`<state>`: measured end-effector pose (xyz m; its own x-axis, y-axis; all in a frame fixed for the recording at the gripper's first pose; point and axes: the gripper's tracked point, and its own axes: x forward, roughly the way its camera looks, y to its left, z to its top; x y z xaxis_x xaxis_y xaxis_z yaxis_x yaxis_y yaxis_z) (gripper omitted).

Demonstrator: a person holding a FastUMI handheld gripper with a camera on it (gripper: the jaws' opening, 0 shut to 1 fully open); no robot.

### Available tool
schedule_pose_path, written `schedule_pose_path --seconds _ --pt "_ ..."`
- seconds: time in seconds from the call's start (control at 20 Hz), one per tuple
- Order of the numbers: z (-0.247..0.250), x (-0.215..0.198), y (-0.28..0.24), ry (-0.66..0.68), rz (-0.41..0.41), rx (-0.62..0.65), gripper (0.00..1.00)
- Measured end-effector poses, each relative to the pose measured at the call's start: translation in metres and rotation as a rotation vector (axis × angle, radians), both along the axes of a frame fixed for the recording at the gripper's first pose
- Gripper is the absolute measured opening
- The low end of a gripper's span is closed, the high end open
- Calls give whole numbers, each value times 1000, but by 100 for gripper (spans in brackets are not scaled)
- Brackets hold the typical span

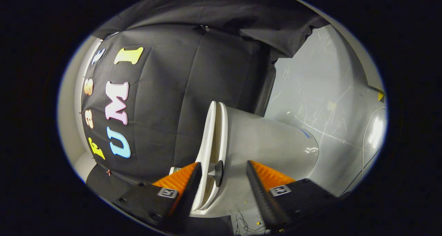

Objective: Open the toilet lid.

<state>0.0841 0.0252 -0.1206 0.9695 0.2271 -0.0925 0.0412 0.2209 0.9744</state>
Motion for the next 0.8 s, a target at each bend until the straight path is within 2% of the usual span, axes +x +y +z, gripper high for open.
schedule_pose_path --seconds 0.1,0.25,0.3,0.35,0.45,0.55,0.75,0.8 --pt "1 -4 0 -4 0 -6 64" --pt "-1 -2 4 3 -5 13 64" --pt "-1 -4 0 0 -16 9 50" --pt "-1 -4 2 -6 -14 22 46" --pt "3 -4 2 -14 -7 50 46" --pt "2 -1 -1 -17 -31 53 29" --pt "4 -1 0 -16 -16 112 28" --pt "4 3 3 -9 -32 104 15"
